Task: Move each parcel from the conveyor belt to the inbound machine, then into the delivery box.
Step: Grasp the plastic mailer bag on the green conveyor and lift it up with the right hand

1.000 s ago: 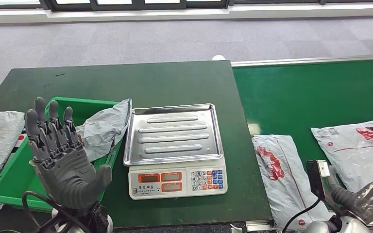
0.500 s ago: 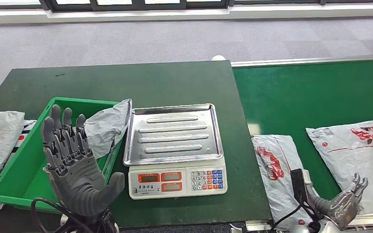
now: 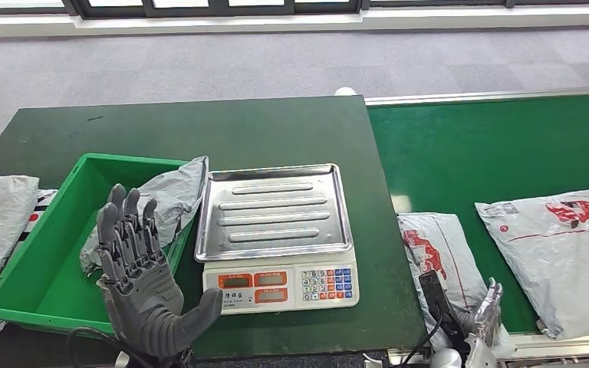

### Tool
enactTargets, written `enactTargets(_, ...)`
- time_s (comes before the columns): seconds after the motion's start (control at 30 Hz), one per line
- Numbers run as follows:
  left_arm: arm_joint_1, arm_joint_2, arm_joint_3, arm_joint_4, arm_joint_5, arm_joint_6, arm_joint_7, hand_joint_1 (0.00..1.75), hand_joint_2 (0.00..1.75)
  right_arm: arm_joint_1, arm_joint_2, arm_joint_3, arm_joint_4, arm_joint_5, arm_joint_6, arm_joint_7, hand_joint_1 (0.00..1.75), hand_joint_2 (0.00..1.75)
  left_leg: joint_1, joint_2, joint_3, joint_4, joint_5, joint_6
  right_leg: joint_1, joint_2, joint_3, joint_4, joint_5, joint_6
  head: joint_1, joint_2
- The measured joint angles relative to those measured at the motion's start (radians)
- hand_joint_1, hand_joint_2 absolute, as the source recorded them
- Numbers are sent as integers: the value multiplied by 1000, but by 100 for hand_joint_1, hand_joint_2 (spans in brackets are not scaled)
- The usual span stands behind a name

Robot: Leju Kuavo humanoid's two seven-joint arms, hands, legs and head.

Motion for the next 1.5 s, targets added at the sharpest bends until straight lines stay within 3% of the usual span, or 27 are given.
enactTargets(0.1, -2, 7, -13, 15, -18, 32, 0, 0, 175, -8, -9, 6, 31, 5, 30, 16, 0, 175, 0, 0, 0, 0, 0, 0, 0, 0, 0, 0, 0, 0, 0, 0)
enactTargets(0.13, -2, 9, -18, 24, -27, 47, 0, 0, 175, -10, -12, 10, 42, 7, 37, 18, 29, 175, 0, 0, 1, 0, 0, 0, 0, 0, 0, 0, 0, 0, 0, 0)
enactTargets(0.23, -7, 15, -33, 62, -56, 95, 0, 0, 175, -19, -22, 24, 79, 19, 46, 23, 160, 175, 0, 3, 2, 0, -1, 0, 0, 1, 0, 0, 0, 0, 0, 0)
enactTargets(0.27, -10, 18, -39, 74, -61, 111, 0, 0, 175, -21, -25, 28, 91, 23, 47, 23, 175, 175, 1, 4, 3, 0, -1, 0, 1, 2, 1, 0, 0, 0, 0, 0)
enactTargets(0.5, -16, 41, -71, 118, -64, 174, 0, 0, 175, -35, -50, 46, 139, 26, 41, 23, 175, 175, 1, 10, 5, 1, -2, 0, 3, 8, 2, -1, -3, 1, 0, 0)
enactTargets(0.77, -16, 55, -83, 142, -57, 187, 0, 0, 175, -39, -58, 54, 149, 4, 1, 13, 175, 175, -1, 8, 4, 3, 3, 8, 2, 6, 3, -2, 7, 7, 0, 0)
enactTargets(0.9, -14, 57, -84, 151, -64, 193, 0, 0, 175, -22, -54, 56, 121, -71, -80, -67, 175, 175, -2, 6, 2, 3, 3, 8, 1, 4, 3, -2, 7, 8, 0, 0)
enactTargets(1.0, -13, 58, -84, 154, -63, 192, 0, 0, 175, 33, -19, 51, -30, -188, -128, -230, 175, 175, -3, 1, -2, 3, 5, 9, 1, -1, 0, -1, 7, 8, 0, 0)
enactTargets(1.1, -14, 59, -84, 155, -53, 175, 0, 0, 175, 85, 22, 35, -274, -410, -139, -454, 175, 175, -3, 0, -4, 3, 5, 8, 0, -1, -2, -1, 7, 7, 0, 0)
enactTargets(1.17, -16, 58, -84, 158, -48, 162, 0, 0, 175, 110, 35, 26, -430, -527, -141, -538, 175, 175, -3, 0, -5, 2, 5, 8, -1, -1, -3, -1, 6, 7, 0, 0)
enactTargets(1.3, -21, 57, -84, 166, -45, 151, 0, 0, 175, 145, 53, 21, -673, -594, -140, -577, 175, 175, -4, 2, -4, 2, 2, 7, -1, 1, -3, -1, 5, 8, 0, 0)
enactTargets(1.5, -28, 53, -84, 173, -42, 149, 0, 0, 175, 162, 64, 21, -835, -629, -139, -623, 175, 175, -4, 3, -4, 2, 1, 7, -1, 1, -4, -1, 4, 8, 0, 0)
